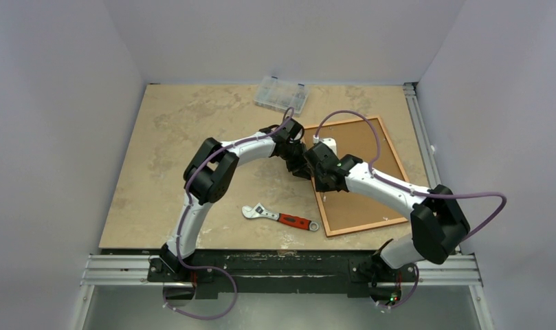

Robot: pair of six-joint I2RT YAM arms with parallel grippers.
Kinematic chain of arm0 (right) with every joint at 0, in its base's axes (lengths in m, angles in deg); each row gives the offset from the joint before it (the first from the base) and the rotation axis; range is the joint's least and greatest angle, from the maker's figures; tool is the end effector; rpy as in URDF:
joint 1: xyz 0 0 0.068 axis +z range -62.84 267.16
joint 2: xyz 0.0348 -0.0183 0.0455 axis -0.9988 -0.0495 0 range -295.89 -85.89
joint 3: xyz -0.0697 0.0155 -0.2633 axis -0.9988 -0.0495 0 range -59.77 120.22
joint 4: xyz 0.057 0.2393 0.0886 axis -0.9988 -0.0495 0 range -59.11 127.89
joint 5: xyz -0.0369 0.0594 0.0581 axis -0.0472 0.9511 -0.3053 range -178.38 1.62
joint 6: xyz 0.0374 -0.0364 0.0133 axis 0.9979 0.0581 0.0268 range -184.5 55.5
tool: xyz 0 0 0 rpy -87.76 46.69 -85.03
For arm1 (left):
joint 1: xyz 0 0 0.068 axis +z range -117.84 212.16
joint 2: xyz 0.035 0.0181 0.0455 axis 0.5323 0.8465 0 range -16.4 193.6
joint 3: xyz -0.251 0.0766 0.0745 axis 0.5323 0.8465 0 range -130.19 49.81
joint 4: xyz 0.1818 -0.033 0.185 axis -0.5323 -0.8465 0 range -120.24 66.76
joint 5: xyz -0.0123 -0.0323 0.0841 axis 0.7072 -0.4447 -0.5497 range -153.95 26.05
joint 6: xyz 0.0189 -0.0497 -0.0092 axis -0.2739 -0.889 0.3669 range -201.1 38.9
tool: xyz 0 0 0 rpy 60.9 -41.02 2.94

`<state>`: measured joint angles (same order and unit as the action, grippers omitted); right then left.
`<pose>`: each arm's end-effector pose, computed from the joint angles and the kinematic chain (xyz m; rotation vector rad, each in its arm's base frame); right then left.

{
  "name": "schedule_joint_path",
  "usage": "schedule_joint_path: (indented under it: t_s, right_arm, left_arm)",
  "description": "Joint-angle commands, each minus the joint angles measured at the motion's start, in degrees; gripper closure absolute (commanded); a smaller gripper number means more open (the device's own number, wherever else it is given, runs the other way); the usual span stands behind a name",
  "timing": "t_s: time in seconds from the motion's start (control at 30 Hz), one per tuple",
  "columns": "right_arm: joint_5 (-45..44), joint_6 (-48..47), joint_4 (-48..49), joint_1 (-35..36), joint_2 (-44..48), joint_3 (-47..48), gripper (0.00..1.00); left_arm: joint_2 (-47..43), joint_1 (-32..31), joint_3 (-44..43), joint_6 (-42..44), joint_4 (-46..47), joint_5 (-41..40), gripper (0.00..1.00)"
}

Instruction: Take the photo out of the frame

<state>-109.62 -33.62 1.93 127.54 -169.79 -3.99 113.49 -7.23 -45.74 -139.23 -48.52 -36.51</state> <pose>0.2242 0.1736 0.2172 -0.1020 2.5636 -0.0468 0.3597 -0.3165 0.1363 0.2863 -2.9298 1.0724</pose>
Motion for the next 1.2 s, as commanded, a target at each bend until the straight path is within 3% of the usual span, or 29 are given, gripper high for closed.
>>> schedule_joint_path:
  t_s: [0.0, 0.7, 0.83, 1.0, 1.17]
  right_arm:
    - [-1.03, 0.38, -2.64, 0.05, 1.54, -0.55, 1.00]
    - [-1.70, 1.80, -4.29, 0.32, 3.31, -1.27, 1.00]
    - [1.53, 1.56, -3.11, 0.71, 9.12, -1.22, 1.00]
    - [0.45, 2.91, -5.07, 0.64, 21.55, -3.08, 1.00]
    - [-6.37, 5.01, -12.40, 0.64, 28.92, -3.09, 1.00]
  left_arm:
    - [2.03, 0.67, -0.94, 0.55, 0.67, -2.05, 1.00]
    - [2.08, 0.64, -0.96, 0.29, 0.60, -2.28, 1.00]
    - [2.36, 0.72, -1.57, 1.26, 0.70, -0.89, 1.00]
    - [-1.64, 1.41, 1.70, 2.21, 6.86, 1.73, 0.67]
    - [-6.18, 1.32, 2.44, 3.97, 8.66, 2.97, 0.49]
